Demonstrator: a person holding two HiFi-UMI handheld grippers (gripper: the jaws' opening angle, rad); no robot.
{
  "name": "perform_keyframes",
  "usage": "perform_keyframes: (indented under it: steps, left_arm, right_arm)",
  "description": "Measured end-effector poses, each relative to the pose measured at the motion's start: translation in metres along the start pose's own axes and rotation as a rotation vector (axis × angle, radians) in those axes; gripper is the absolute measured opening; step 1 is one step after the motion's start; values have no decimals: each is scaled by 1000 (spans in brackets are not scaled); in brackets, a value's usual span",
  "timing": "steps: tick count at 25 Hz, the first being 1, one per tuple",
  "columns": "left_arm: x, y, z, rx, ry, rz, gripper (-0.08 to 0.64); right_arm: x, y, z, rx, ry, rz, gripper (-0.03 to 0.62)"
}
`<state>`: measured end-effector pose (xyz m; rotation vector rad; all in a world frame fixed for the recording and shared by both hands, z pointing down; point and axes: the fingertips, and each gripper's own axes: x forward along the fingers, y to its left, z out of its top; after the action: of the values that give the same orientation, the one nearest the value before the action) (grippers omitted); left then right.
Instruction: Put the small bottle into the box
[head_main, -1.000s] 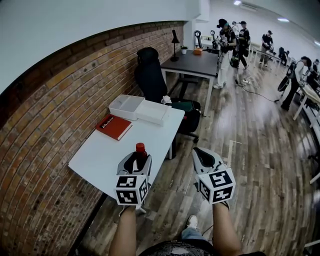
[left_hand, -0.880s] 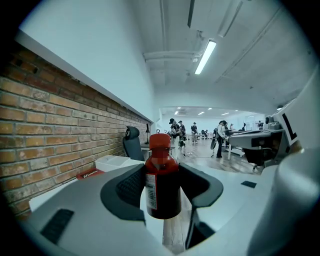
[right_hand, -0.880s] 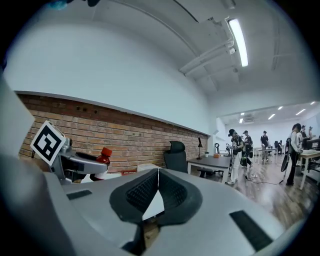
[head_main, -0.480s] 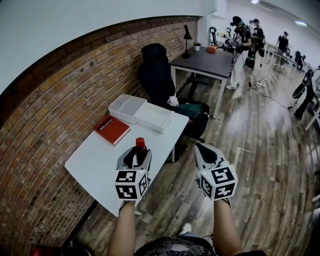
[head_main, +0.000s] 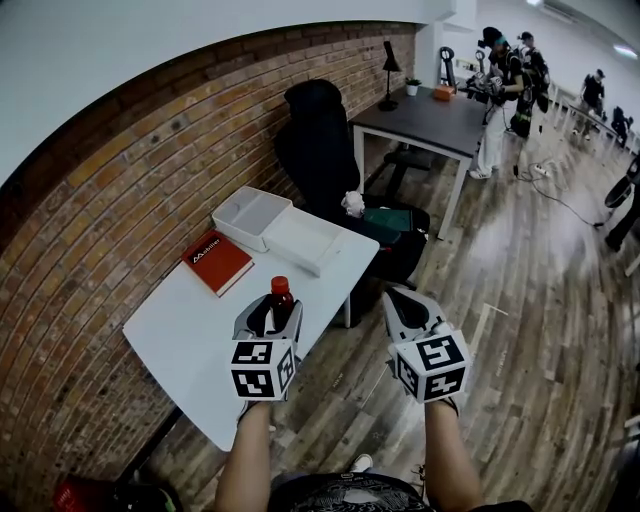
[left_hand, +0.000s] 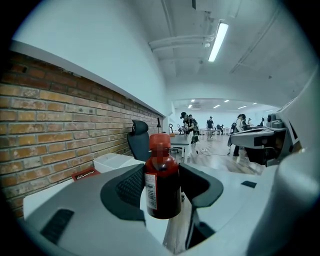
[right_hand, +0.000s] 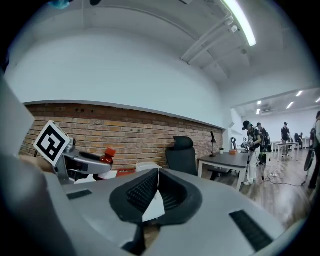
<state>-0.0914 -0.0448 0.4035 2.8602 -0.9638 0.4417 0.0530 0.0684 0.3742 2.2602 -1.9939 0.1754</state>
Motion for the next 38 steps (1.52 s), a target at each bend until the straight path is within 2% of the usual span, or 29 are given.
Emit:
perform_keyframes:
  steps: [9,16,27,38]
  left_arm:
    - [23,-12,3,1,6,17,230]
    - [40,2,5,-9,8,26,230]
    - [111,53,18,-28,11,25,230]
    - [165,101,35,-39,18,5,230]
  right_arm:
    - [17,-21,2,-11,-6,42,21]
    - [42,-20,-1,-17,13,64,21]
    - [131,-25,2,-41,40,93,21]
    - [202,-34,17,-37,57,73,21]
